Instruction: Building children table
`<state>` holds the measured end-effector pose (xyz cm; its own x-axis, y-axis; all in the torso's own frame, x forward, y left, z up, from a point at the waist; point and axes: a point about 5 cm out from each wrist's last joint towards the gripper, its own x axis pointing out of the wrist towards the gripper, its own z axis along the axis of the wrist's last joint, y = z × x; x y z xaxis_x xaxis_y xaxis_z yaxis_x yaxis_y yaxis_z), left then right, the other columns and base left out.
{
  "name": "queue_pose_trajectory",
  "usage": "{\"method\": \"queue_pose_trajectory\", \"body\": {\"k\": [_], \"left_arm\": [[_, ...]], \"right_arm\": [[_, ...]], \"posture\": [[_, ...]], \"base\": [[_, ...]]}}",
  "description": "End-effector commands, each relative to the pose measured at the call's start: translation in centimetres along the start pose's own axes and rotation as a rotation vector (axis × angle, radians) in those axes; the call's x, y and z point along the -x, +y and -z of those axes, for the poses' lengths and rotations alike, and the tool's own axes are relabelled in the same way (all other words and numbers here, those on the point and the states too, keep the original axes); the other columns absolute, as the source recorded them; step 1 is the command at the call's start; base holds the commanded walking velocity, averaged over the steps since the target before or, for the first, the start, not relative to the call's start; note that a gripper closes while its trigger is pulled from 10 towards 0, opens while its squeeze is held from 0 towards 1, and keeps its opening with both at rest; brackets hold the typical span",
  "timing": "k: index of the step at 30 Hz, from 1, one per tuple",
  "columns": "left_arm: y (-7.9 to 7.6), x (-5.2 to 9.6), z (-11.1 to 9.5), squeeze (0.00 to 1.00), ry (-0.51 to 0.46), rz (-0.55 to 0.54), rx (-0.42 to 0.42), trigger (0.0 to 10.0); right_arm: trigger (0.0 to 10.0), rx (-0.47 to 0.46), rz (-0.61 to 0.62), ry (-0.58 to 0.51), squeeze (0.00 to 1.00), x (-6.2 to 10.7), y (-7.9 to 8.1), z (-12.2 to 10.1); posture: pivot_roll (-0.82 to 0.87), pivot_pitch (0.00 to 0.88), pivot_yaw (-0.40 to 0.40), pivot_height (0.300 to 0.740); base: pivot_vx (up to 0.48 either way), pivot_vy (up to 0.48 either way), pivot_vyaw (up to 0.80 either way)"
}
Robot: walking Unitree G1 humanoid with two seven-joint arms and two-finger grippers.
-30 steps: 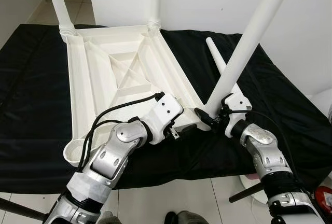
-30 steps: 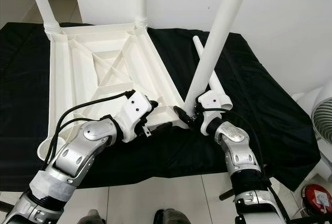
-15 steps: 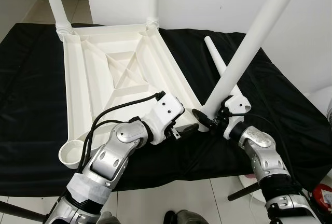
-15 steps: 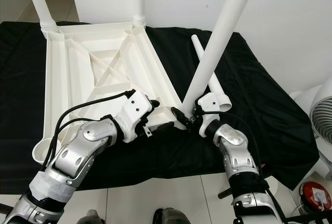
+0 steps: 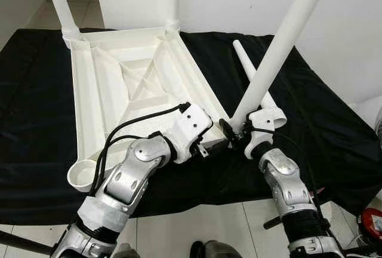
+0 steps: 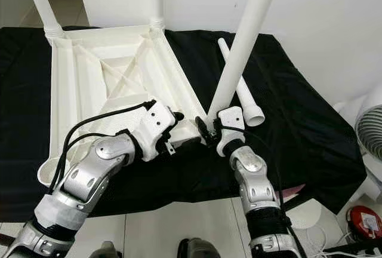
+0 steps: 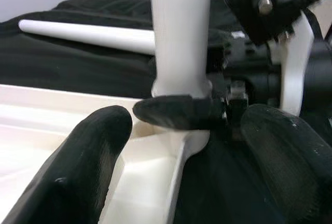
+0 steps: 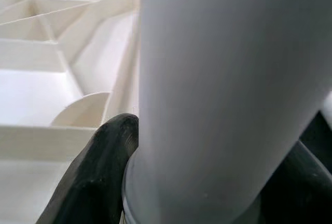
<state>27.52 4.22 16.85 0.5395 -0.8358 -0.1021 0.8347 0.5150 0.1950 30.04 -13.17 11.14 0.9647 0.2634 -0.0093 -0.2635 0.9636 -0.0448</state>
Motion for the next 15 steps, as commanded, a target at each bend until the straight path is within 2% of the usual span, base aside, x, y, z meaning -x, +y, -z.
{"method": "queue_pose_trajectory", "body": {"k": [1, 2, 4, 5, 7, 10, 15], "left_arm": [[0.6, 0.0, -0.1, 0.00, -0.005, -0.052, 0.017, 10.0], [0.9, 0.1, -0.2, 0.00, -0.010, -0.072, 0.018, 10.0], [0.9, 0.1, -0.2, 0.00, -0.010, -0.072, 0.018, 10.0], [1.2, 0.2, -0.2, 0.00, -0.013, -0.091, 0.022, 10.0], [1.3, 0.2, -0.1, 0.00, -0.016, -0.106, 0.031, 10.0], [1.2, 0.1, -0.1, 0.00, -0.016, -0.107, 0.033, 10.0], [1.1, -0.1, -0.2, 0.00, -0.018, -0.103, 0.029, 10.0]], "right_arm": [[10.0, -0.019, 0.097, 0.084, 0.00, 0.1, 0.3, 1.3], [10.0, -0.044, 0.169, 0.091, 0.00, 0.1, 0.7, 1.2], [10.0, -0.044, 0.169, 0.091, 0.00, 0.1, 0.7, 1.2], [10.0, -0.042, 0.175, 0.076, 0.00, -0.1, 1.6, 0.8], [10.0, -0.031, 0.171, 0.043, 0.00, -0.3, 2.1, 0.1], [10.0, -0.070, 0.176, 0.041, 0.00, -0.3, 1.9, 0.1], [10.0, -0.051, 0.159, 0.034, 0.00, -0.3, 1.8, 0.0]], "posture": [[0.07, 0.046, -0.054, 0.740], [0.07, 0.046, -0.061, 0.740], [0.07, 0.046, -0.061, 0.740], [0.08, 0.042, -0.066, 0.740], [0.08, 0.033, -0.069, 0.740], [0.08, 0.029, -0.071, 0.740], [0.08, 0.018, -0.074, 0.740]], "base": [[0.000, 0.000, 0.00], [0.000, 0.000, 0.00], [0.000, 0.000, 0.00], [0.000, 0.000, 0.00], [0.000, 0.000, 0.00], [0.000, 0.000, 0.00], [0.000, 0.000, 0.00]]}}
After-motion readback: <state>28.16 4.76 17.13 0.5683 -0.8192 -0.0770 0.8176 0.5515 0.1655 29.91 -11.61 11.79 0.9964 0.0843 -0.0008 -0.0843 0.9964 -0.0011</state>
